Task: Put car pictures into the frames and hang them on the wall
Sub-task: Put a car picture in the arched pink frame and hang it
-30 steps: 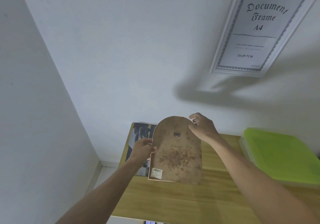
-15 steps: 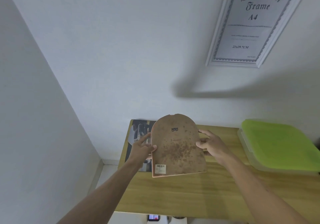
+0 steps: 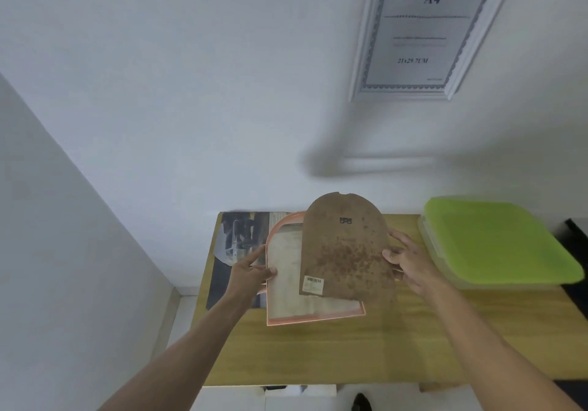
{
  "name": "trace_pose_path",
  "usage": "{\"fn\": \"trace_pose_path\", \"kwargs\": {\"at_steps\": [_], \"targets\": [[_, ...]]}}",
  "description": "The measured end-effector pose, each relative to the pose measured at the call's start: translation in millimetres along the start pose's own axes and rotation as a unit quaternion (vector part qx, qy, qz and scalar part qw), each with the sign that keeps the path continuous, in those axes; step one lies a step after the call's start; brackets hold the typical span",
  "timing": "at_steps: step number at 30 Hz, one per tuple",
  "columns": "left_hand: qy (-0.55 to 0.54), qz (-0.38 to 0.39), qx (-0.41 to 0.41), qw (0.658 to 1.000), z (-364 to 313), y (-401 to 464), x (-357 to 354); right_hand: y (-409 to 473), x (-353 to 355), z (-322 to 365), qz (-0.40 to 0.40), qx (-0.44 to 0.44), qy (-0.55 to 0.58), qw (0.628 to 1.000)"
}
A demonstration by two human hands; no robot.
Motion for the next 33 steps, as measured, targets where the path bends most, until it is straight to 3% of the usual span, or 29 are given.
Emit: {"fn": "trace_pose_path", "kwargs": {"at_steps": [6,12,20,25,29,33], "targets": [[0.046,0.009,0.019,0.999,8.8,16.5,-10.4,32.1,62.8,-11.3,-0.098,-0.043,0.035,0.994],[0.081,-0.018,0.052,0.995,27.5,24.4,-10.3,75.0,100.9,-22.6,-0.128,-0.071,0.035,0.989],[0.102,-0.078,0.074,0.989,41.6,28.8,-17.6,121.4,114.5,-25.5,-0.201,-0.086,-0.117,0.969],[0.109,-0.087,0.074,0.987,42.9,33.5,-35.5,127.3,99.3,-22.3,-0.25,-0.026,-0.37,0.894],[0.104,-0.084,0.079,0.988,44.3,37.7,-52.6,136.6,66.1,-40.3,-0.18,0.031,-0.543,0.82],[0.101,-0.08,0.083,0.988,43.8,40.8,-66.5,143.6,60.7,-54.5,-0.144,0.02,-0.598,0.788]]}}
Point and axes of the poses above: each hand's wrist, its own y-axis towards the middle knuckle, its own x-axis out of the back of the hand, z = x × y, the point moved 7 cm from there along y, towards the middle knuckle, and after that the axes turned 15 degrees about -x, right-handed, at the moved point
